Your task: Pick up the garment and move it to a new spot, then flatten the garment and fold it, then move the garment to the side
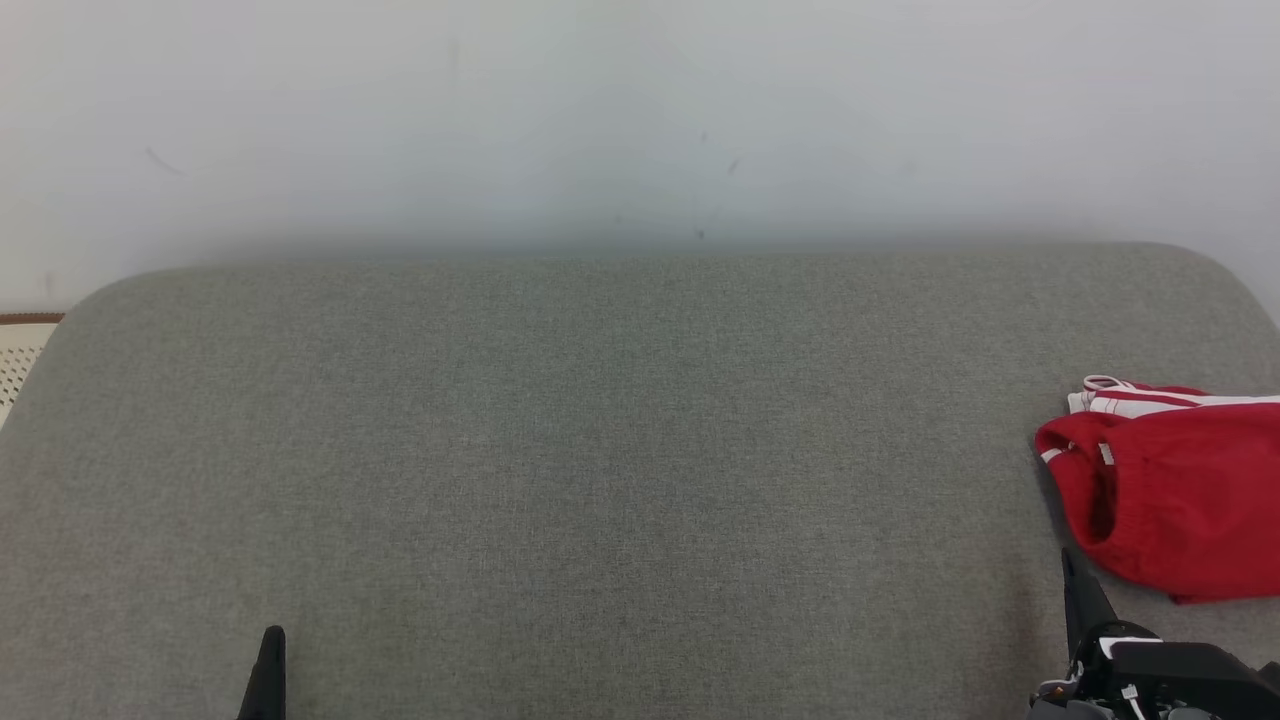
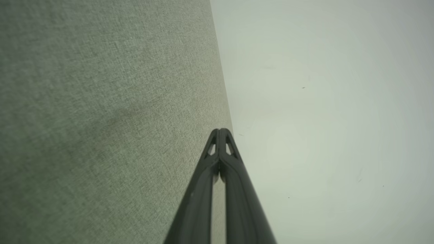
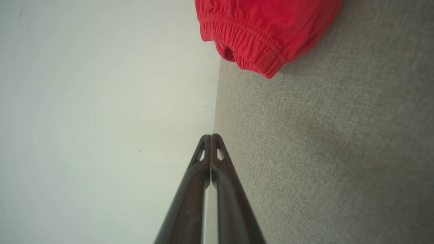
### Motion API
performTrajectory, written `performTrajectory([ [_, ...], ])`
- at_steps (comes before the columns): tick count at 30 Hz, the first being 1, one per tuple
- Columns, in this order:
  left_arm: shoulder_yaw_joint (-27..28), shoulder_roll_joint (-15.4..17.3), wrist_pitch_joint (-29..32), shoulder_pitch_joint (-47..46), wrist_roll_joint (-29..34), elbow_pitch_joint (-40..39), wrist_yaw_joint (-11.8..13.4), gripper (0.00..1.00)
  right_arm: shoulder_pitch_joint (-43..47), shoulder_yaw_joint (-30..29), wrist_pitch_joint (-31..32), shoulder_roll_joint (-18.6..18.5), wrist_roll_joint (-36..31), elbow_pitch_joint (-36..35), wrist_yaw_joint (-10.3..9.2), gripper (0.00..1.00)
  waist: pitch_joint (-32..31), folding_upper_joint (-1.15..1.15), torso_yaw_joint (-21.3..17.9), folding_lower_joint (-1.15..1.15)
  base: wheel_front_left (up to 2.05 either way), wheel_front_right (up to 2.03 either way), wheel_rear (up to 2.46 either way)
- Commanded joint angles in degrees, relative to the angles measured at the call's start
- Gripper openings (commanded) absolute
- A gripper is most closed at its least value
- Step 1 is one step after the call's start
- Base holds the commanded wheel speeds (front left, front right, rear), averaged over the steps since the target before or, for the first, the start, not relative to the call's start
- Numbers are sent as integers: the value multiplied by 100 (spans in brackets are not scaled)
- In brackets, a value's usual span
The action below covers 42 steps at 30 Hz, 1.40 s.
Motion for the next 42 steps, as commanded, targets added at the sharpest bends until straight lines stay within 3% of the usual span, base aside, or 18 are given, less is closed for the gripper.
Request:
performTrajectory([
  [1,44,10,41,-79,-177,-6,-34,0,-46,-35,54,17,152,-41,2,0,3,0,17,0,0,0,0],
  [27,162,11,314,-152,-1293,40,-182,0,-85,-291,350,70,1216,-96,2,0,33,0,220,0,0,0,0],
  [42,157,10,310,-148,-1267,38,-182,0,-79,-294,344,77,1180,-93,2,0,33,0,220,0,0,0,0],
])
